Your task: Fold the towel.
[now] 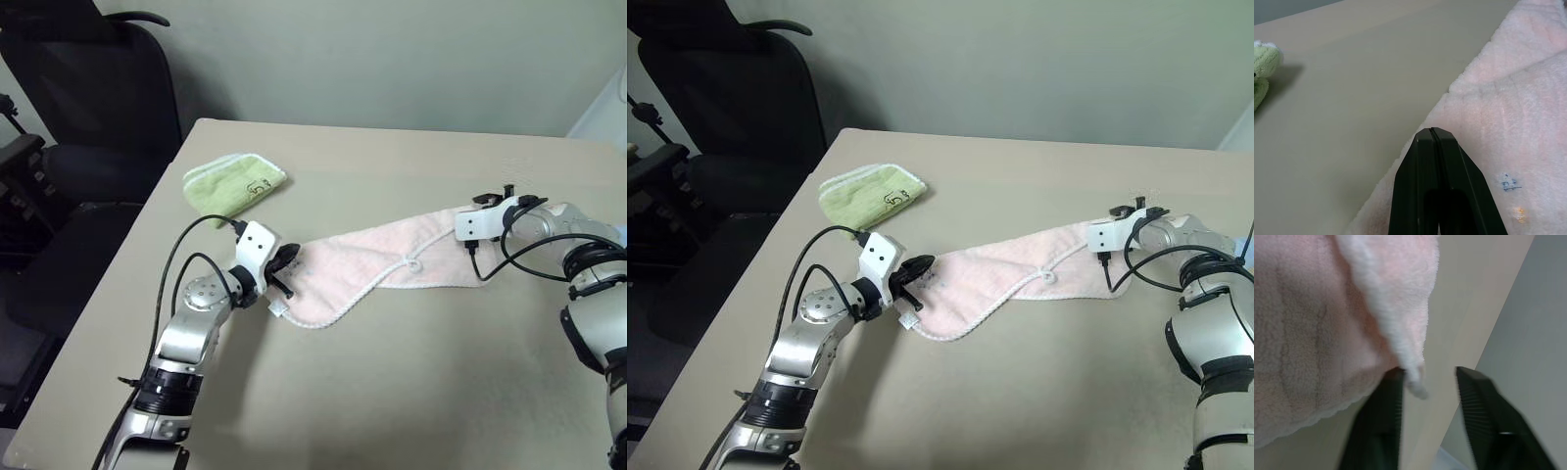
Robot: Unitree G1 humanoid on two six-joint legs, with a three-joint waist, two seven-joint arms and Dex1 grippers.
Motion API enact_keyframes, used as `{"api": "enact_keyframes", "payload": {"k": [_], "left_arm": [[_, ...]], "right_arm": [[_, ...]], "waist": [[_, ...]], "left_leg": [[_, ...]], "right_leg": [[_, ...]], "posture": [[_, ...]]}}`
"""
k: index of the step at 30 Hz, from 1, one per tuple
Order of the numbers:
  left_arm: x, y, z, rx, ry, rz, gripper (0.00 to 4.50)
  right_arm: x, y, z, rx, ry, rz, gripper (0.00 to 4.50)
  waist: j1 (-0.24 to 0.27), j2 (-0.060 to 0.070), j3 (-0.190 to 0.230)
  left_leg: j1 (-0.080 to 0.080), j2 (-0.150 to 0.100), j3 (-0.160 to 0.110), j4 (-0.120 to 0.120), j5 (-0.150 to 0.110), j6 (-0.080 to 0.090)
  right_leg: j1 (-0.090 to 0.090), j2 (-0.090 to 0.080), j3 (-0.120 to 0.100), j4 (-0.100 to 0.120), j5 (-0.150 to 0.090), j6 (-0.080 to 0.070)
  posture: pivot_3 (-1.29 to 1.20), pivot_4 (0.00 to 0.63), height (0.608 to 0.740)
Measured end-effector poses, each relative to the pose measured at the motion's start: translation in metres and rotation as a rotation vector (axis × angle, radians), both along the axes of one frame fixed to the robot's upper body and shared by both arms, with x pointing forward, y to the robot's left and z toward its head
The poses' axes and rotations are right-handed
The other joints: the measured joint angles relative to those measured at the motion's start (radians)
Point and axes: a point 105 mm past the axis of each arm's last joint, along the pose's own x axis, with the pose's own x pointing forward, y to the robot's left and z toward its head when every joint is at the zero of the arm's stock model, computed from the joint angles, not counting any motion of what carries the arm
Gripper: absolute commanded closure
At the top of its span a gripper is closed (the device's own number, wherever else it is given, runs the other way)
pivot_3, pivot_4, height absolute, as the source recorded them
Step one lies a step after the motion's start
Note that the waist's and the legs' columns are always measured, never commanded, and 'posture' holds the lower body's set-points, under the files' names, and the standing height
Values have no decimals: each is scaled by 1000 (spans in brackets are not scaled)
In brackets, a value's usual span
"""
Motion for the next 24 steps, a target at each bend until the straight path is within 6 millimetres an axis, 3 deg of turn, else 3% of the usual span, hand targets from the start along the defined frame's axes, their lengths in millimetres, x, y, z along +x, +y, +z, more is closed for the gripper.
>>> {"api": "enact_keyframes", "payload": {"k": [2,12,15,18,20,24], "left_arm": [[0,1,0,3,0,-2,4500],[0,2,1,15,-1,-10,4500],[-4,17,15,163,-12,-163,3878],[-18,26,45,278,-27,-399,2741],[-28,19,43,300,-3,-522,2034],[-35,19,24,305,97,-617,564]], "right_arm": [[0,0,0,1,1,4,4481],[-1,1,0,3,2,11,4481],[0,6,1,78,-21,16,4500],[-1,9,3,160,-44,11,4500],[0,16,6,184,-58,31,4500],[0,26,8,204,-68,62,4500]], "waist": [[0,0,0],[0,0,0],[1,-1,0],[3,3,-1],[2,3,-2],[0,3,-2]], "left_leg": [[0,0,0,0,0,0],[0,0,0,0,0,0],[-2,3,0,0,0,-1],[-2,2,0,-1,-2,-4],[-2,2,0,-1,-8,-12],[-3,4,0,-1,-5,-7]], "right_leg": [[0,0,0,0,0,0],[0,0,0,0,0,0],[-3,2,0,2,0,-3],[-4,2,1,3,-1,-5],[-4,2,2,1,-1,-5],[-5,2,0,1,-1,-5]], "posture": [[0,150,740],[0,150,740],[0,150,740],[0,150,740],[0,150,740],[0,150,740]]}}
